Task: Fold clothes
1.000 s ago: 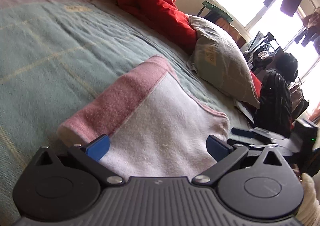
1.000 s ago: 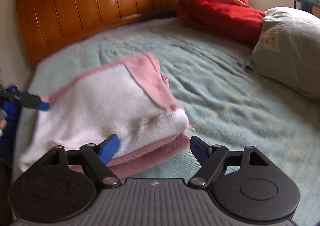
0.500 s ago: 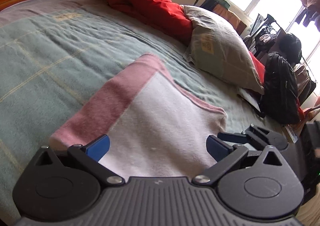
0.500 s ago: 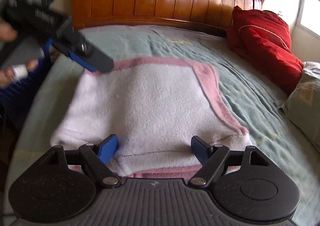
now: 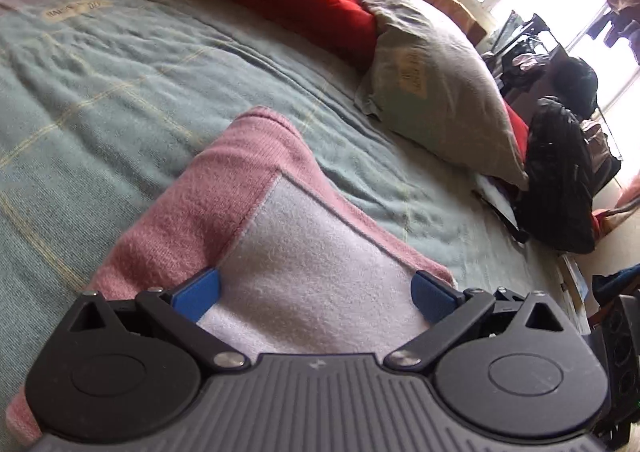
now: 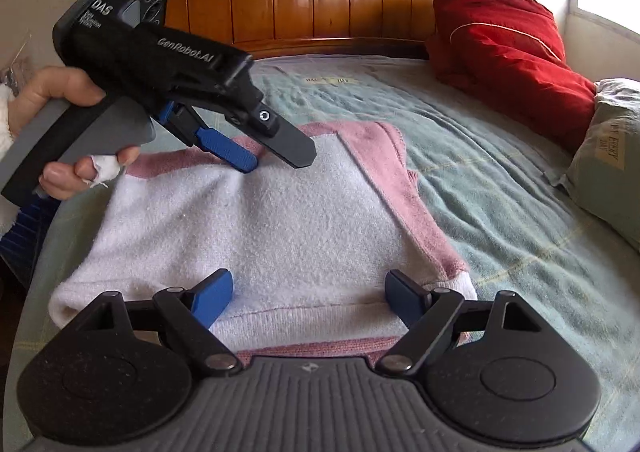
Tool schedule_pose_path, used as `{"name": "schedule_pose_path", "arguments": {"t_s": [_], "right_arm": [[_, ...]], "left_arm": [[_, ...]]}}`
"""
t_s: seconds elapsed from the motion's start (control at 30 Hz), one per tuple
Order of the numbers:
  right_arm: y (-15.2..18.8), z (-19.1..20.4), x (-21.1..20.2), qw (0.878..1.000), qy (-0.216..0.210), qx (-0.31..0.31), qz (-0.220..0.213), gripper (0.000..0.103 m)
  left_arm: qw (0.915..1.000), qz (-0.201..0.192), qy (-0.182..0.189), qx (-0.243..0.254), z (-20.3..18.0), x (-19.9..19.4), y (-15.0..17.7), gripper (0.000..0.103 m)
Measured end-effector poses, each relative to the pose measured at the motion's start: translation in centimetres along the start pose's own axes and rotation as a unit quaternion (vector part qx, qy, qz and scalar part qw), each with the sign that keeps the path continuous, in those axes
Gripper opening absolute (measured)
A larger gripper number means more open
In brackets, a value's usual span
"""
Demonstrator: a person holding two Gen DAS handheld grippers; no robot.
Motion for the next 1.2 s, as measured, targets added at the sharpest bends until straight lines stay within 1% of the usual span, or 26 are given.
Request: {"name": "schedule_pose_path", "arguments": {"t_s": [0.13, 0.17, 0.23, 0.33, 0.4, 0.47, 0.53, 0.6, 0.73, 0.83, 0.87, 0.93, 1.0, 1.03, 1.13, 1.2], "right_arm": [[0.2, -0.2, 0.1, 1.000, -0.011, 0.011, -0.005, 0.092], [0.1, -0.3, 0.2, 1.000, -0.012, 0.011, -0.004, 0.092], [-0.1, -0.3, -0.1, 1.000, -0.013, 0.008, -0.001, 0.092], [-1.2, -0.4, -1.2, 0.999, -0.026, 0.018, -0.003, 0.092], [-2.5, -0.4, -2.2, 0.999, -0.034, 0.019, -0.017, 0.092], [-4.4, -0.2, -2.5, 0.999, -0.028, 0.009, -0.027, 0.092], [-6.4, 0.2, -1.9, 0.999, -0.027, -0.007, -0.031, 0.092], [-8.4, 0.5, -0.3, 0.999, -0.030, -0.014, -0.025, 0.092], [-11.3, 1.0, 4.4, 0.999, -0.039, -0.010, 0.001, 0.092], [-11.5, 1.2, 8.1, 0.999, -0.030, -0.011, 0.035, 0.092], [-11.4, 1.3, 9.3, 0.999, -0.025, -0.011, 0.047, 0.094], [-11.2, 1.5, 10.2, 0.998, -0.027, -0.007, 0.047, 0.102], [-11.3, 1.8, 9.7, 0.999, -0.021, -0.011, 0.048, 0.101], [-11.3, 2.1, 9.2, 0.998, -0.018, -0.016, 0.050, 0.099], [-11.1, 2.5, 6.0, 0.999, -0.024, -0.017, 0.042, 0.097], [-10.0, 2.4, 3.5, 0.999, -0.031, -0.010, 0.038, 0.098]], "left_arm": [[0.9993, -0.015, 0.007, -0.033, -0.2, -1.3, 0.1, 0.100], [0.9992, -0.018, 0.002, -0.034, -0.4, -1.9, 0.3, 0.100], [0.9991, -0.024, -0.024, -0.025, -1.0, -3.4, 1.1, 0.100], [0.9954, -0.037, -0.085, 0.023, -1.6, -6.3, 3.4, 0.101], [0.9898, -0.051, -0.121, 0.055, -1.9, -8.6, 5.7, 0.101], [0.9825, -0.067, -0.152, 0.084, -2.0, -10.6, 8.2, 0.102], [0.9753, -0.081, -0.175, 0.107, -2.0, -12.2, 10.6, 0.102], [0.9698, -0.094, -0.194, 0.114, -1.6, -13.5, 12.8, 0.102], [0.9632, -0.117, -0.215, 0.112, 0.0, -14.9, 16.2, 0.102], [0.9620, -0.125, -0.222, 0.098, 1.6, -15.0, 17.9, 0.102], [0.9617, -0.124, -0.225, 0.096, 2.1, -14.9, 18.3, 0.102], [0.9595, -0.122, -0.234, 0.099, 2.5, -14.9, 18.8, 0.102], [0.9573, -0.121, -0.242, 0.101, 3.0, -14.9, 19.3, 0.102], [0.9562, -0.120, -0.246, 0.103, 3.3, -14.9, 19.6, 0.102], [0.9516, -0.126, -0.258, 0.111, 3.1, -15.1, 20.2, 0.102], [0.9530, -0.130, -0.249, 0.113, 2.7, -15.2, 20.8, 0.102]]}}
Point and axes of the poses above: each gripper's, at about its wrist camera, not at the fingertips, and x roughly the way its jaws point, z to its left, y to its underside, the point moved 7 cm from there along x, roughly the way its jaws point, and after that the axes turned 8 degrees about z, right-handed, at the moved point
